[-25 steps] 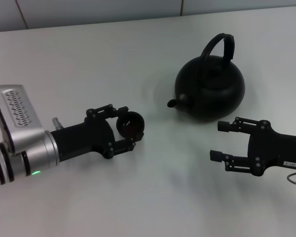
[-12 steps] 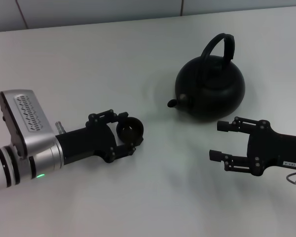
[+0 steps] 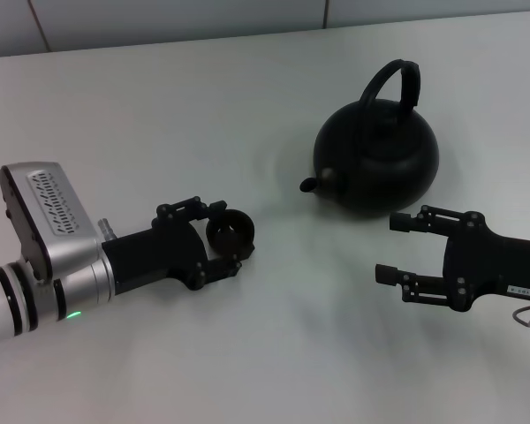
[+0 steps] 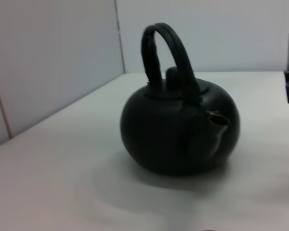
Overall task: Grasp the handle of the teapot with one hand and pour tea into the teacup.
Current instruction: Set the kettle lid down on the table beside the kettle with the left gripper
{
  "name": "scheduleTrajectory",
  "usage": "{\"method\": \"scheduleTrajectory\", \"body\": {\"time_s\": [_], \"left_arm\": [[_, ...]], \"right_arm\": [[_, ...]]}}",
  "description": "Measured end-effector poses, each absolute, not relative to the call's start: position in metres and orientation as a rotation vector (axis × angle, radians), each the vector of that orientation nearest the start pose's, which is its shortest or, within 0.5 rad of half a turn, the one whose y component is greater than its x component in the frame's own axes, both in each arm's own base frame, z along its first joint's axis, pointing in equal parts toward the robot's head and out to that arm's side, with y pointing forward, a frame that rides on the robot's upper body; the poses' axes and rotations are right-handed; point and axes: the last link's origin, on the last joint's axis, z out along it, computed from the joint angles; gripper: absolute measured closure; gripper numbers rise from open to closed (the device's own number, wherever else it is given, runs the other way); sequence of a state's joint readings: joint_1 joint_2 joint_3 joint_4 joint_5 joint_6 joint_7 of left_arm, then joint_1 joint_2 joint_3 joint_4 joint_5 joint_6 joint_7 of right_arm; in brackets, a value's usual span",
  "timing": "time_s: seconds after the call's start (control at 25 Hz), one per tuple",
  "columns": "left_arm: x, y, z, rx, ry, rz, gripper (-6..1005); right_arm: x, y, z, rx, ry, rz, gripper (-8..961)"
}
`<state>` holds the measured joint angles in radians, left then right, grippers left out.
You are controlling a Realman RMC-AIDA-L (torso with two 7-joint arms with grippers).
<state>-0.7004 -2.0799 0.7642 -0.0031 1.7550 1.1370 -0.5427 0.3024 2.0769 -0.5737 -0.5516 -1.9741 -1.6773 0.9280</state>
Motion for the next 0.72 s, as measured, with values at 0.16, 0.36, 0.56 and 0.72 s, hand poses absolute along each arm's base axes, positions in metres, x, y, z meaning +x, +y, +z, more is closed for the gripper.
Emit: {"method": "scheduleTrajectory", "body": {"time_s": [0.16, 0.36, 0.56, 0.72], "left_arm": [[-0.262, 0.321, -0.109, -2.673, -0.196, -0.537, 313], [-0.261, 0.321, -0.11, -2.676, -0.199, -0.54, 271], [-0.257, 0.318, -0.104, -2.658, -0.187, -0.628, 186], [-0.257, 0.309, -0.07, -2.603, -0.174, -0.85, 186]], "right_arm": [[0.323, 0.248, -0.001, -2.608, 0.405, 0.766, 214], [0.322, 0.248, -0.001, -2.609, 0.403, 0.767, 213], [0.322, 0.248, -0.001, -2.609, 0.404, 0.768, 213], [0.322, 0.248, -0.001, -2.609, 0.404, 0.766, 213]]}}
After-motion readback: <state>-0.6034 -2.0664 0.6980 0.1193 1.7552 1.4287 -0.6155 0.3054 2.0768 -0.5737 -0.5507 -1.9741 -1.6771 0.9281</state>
